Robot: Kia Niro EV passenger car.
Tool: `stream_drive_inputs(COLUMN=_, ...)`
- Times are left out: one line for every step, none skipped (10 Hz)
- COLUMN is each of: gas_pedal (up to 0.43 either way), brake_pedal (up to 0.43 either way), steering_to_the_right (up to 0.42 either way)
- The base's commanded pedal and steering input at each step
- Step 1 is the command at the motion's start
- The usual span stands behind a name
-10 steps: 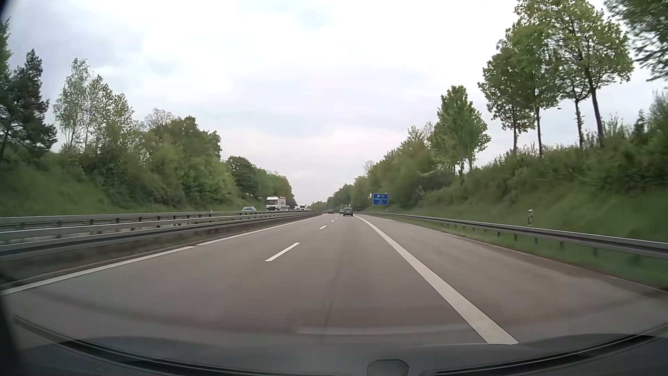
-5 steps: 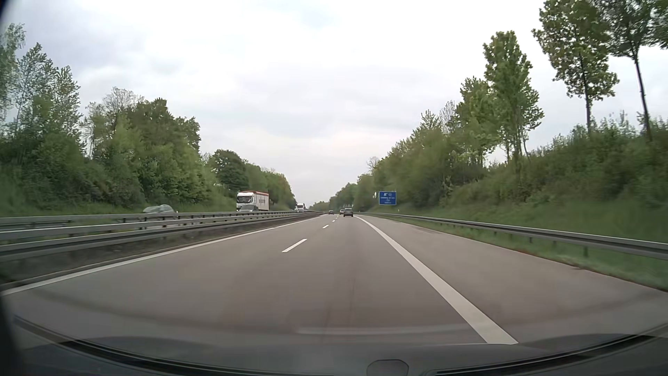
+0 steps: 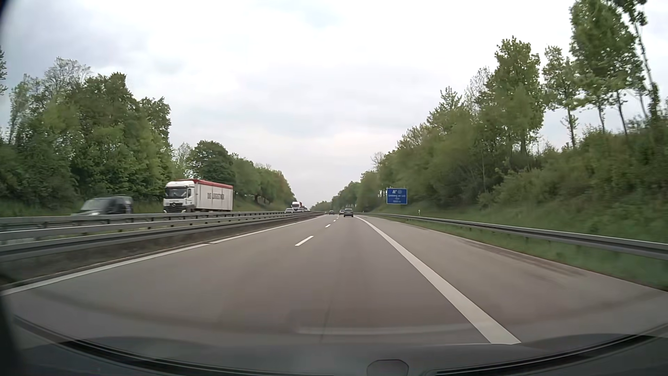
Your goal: Follow the waypoints while adhering to traffic rules and regulations
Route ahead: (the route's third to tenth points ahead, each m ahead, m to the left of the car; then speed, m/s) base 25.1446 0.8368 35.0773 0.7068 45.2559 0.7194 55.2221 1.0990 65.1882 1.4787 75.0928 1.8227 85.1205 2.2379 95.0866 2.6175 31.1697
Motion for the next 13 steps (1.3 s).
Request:
stream_drive_inputs(gas_pedal=0.319, brake_pedal=0.0, steering_to_the_right=-0.005)
stream_drive_inputs(gas_pedal=0.358, brake_pedal=0.0, steering_to_the_right=-0.005)
stream_drive_inputs(gas_pedal=0.358, brake_pedal=0.0, steering_to_the_right=-0.004)
stream_drive_inputs(gas_pedal=0.358, brake_pedal=0.0, steering_to_the_right=-0.004)
stream_drive_inputs(gas_pedal=0.358, brake_pedal=0.0, steering_to_the_right=-0.004)
stream_drive_inputs(gas_pedal=0.358, brake_pedal=0.0, steering_to_the_right=-0.005)
stream_drive_inputs(gas_pedal=0.358, brake_pedal=0.0, steering_to_the_right=-0.004)
stream_drive_inputs(gas_pedal=0.358, brake_pedal=0.0, steering_to_the_right=-0.004)
stream_drive_inputs(gas_pedal=0.358, brake_pedal=0.0, steering_to_the_right=-0.005)
stream_drive_inputs(gas_pedal=0.358, brake_pedal=0.0, steering_to_the_right=-0.004)
stream_drive_inputs(gas_pedal=0.358, brake_pedal=0.0, steering_to_the_right=-0.004)
stream_drive_inputs(gas_pedal=0.358, brake_pedal=0.0, steering_to_the_right=-0.004)
stream_drive_inputs(gas_pedal=0.358, brake_pedal=0.0, steering_to_the_right=-0.004)
